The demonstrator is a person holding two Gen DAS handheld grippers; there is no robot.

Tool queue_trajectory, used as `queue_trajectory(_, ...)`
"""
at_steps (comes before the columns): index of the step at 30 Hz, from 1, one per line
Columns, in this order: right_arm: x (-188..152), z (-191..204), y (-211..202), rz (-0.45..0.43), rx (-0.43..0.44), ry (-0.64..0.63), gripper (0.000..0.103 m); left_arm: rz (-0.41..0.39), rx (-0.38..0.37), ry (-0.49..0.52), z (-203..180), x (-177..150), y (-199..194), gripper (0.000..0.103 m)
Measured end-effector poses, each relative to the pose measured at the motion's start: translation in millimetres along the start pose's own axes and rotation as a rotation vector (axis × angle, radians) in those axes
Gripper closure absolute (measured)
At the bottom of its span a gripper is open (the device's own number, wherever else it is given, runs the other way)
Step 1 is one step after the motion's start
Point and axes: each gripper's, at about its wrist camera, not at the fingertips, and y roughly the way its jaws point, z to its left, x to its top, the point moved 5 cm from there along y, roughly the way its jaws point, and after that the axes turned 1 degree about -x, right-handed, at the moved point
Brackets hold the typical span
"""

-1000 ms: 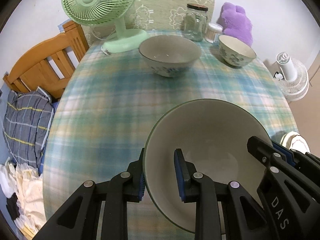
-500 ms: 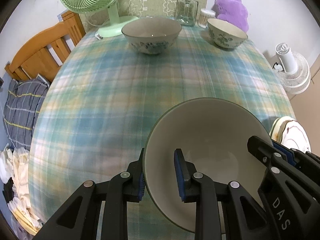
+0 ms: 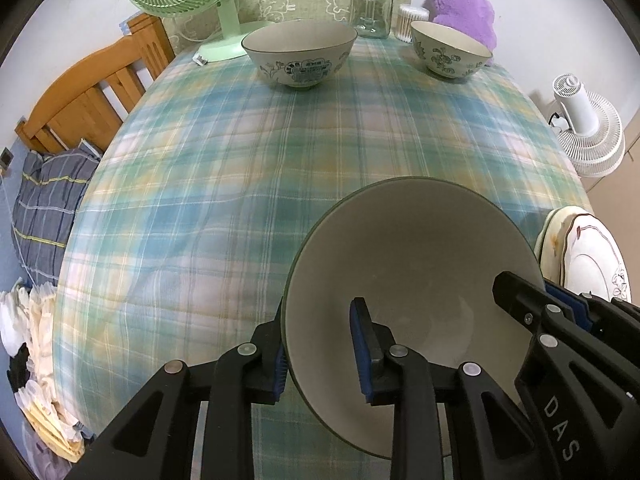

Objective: Organize plates and bowls
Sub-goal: 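Lift and carry the grey-rimmed bowl with both tools toward the plate stack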

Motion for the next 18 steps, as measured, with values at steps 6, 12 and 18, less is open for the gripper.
queue_trajectory(6,1,1,1,0.01,-0.001,-0.022,0.087,0.008,-0.013,0.02,-4,-1,-2,0.063)
queue_trajectory(12,3,4,0,0.019,0.0,-0.042,0.087,0.001,-0.031,0.02,-4,-1,-8,0.038)
queue_trajectory(18,7,4,-8,0.002,0.009,-0.046,0.076,-0.033,-0.031,0.024,-1,7,-21,0.028)
